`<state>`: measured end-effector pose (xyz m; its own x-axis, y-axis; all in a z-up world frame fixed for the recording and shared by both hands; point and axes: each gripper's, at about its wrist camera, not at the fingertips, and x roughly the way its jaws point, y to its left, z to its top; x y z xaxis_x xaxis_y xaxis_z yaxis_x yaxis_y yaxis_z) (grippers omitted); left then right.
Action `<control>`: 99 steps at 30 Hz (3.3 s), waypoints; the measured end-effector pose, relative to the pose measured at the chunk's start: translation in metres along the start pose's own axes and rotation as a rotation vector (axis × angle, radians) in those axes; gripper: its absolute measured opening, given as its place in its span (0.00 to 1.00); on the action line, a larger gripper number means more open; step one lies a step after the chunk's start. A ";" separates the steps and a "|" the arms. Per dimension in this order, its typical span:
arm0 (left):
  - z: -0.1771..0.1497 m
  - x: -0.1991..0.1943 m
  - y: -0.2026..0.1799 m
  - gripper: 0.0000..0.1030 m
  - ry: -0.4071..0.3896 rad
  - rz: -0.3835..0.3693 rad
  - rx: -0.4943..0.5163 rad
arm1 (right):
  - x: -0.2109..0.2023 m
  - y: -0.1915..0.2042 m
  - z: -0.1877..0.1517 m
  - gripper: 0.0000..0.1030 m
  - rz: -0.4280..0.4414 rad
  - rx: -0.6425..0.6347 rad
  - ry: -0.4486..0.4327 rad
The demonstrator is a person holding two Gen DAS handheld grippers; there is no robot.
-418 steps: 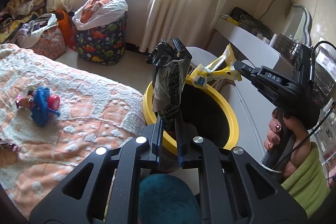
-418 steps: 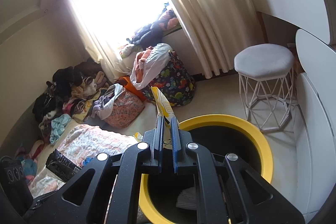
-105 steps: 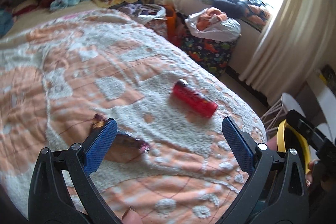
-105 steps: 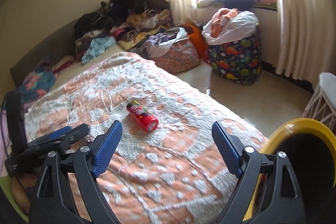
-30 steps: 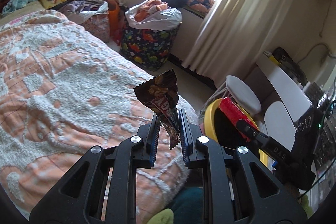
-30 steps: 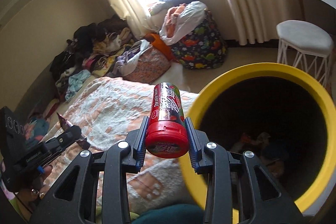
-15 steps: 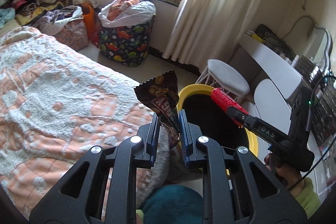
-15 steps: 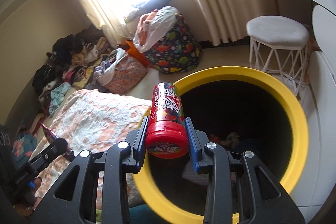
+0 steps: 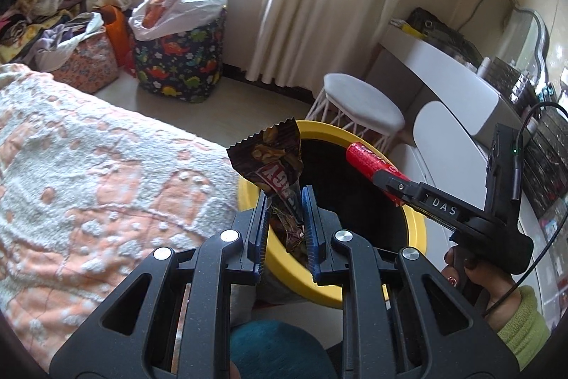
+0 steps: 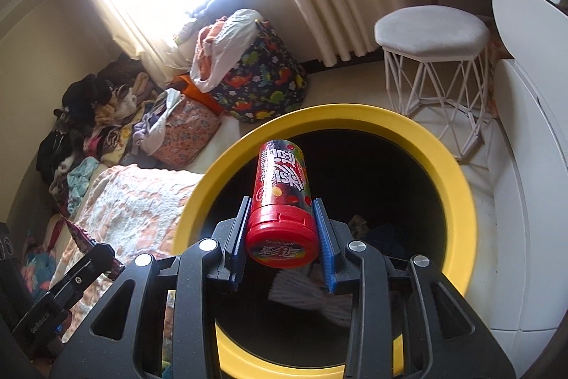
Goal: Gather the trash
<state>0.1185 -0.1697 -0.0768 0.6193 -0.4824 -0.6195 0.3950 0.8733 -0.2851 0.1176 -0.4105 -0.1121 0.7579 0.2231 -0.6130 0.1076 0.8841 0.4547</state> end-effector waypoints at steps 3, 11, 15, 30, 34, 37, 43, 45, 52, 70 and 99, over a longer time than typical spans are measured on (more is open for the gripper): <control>-0.001 0.011 -0.006 0.13 0.025 -0.010 0.014 | -0.001 -0.005 0.000 0.31 -0.005 0.018 -0.002; -0.003 0.047 -0.017 0.13 0.118 -0.033 0.037 | -0.003 -0.015 0.002 0.32 -0.059 0.037 -0.016; -0.008 0.068 -0.023 0.17 0.181 -0.036 0.070 | -0.005 -0.022 0.002 0.46 -0.093 0.058 -0.030; -0.014 0.051 -0.022 0.88 0.163 0.025 0.118 | -0.033 -0.014 0.008 0.75 -0.104 0.021 -0.088; -0.014 0.036 -0.014 0.89 0.132 0.077 0.130 | -0.042 0.003 0.005 0.80 -0.085 -0.035 -0.098; -0.015 0.022 -0.004 0.89 0.102 0.124 0.114 | -0.048 0.018 -0.001 0.85 -0.081 -0.089 -0.118; -0.016 -0.010 0.020 0.89 0.026 0.189 0.077 | -0.053 0.043 -0.010 0.92 -0.076 -0.168 -0.140; -0.016 -0.022 0.029 0.89 -0.001 0.205 0.058 | -0.056 0.050 -0.013 0.93 -0.070 -0.186 -0.146; -0.019 -0.055 0.053 0.89 -0.068 0.251 0.012 | -0.063 0.080 -0.030 0.94 -0.072 -0.254 -0.176; -0.053 -0.127 0.072 0.89 -0.264 0.325 0.034 | -0.111 0.123 -0.098 0.94 -0.060 -0.384 -0.467; -0.066 -0.145 0.069 0.89 -0.344 0.345 0.044 | -0.104 0.132 -0.118 0.94 -0.054 -0.440 -0.518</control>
<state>0.0115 -0.0353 -0.0551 0.9044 -0.1663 -0.3929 0.1511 0.9861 -0.0695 -0.0224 -0.2684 -0.0645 0.9808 0.0456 -0.1894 -0.0349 0.9976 0.0594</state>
